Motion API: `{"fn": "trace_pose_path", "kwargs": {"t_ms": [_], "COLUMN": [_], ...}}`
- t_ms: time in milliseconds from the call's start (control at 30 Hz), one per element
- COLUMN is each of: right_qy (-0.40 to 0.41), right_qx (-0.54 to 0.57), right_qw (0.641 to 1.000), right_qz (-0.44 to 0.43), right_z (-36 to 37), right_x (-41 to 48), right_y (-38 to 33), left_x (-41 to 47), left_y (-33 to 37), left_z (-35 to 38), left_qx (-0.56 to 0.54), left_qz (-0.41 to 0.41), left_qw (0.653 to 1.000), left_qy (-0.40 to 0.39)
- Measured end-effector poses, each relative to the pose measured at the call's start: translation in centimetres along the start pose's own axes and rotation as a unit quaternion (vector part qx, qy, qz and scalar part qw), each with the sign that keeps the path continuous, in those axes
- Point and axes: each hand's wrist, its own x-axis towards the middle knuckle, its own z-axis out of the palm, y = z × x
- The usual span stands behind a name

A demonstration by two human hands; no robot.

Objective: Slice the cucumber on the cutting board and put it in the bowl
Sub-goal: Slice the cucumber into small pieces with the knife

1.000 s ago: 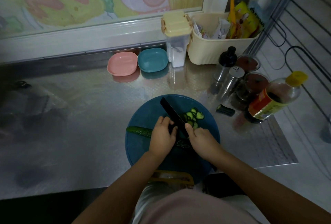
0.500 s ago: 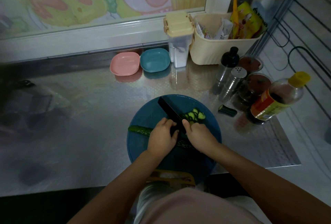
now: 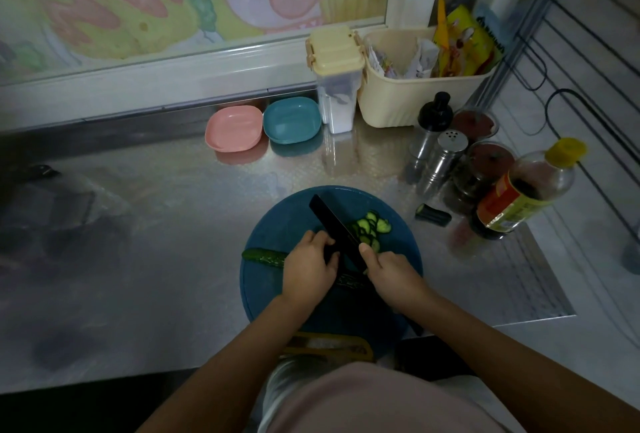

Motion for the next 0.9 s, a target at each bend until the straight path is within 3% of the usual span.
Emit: {"fn": "trace_pose_path", "kwargs": {"t_ms": [900], "right_qy": [-0.017], "right_qx": [-0.001], "right_qw": [1.0], "right_qz": [0.014], "right_z": [0.6], "right_x": [2.0], "right_y": [-1.7], "left_x": [-0.3], "left_y": [0.1], "left_z": [0.2], "left_qx": [-0.017], "left_qz": [-0.01], "left_qw": [1.0], "left_qy": [0.017]}}
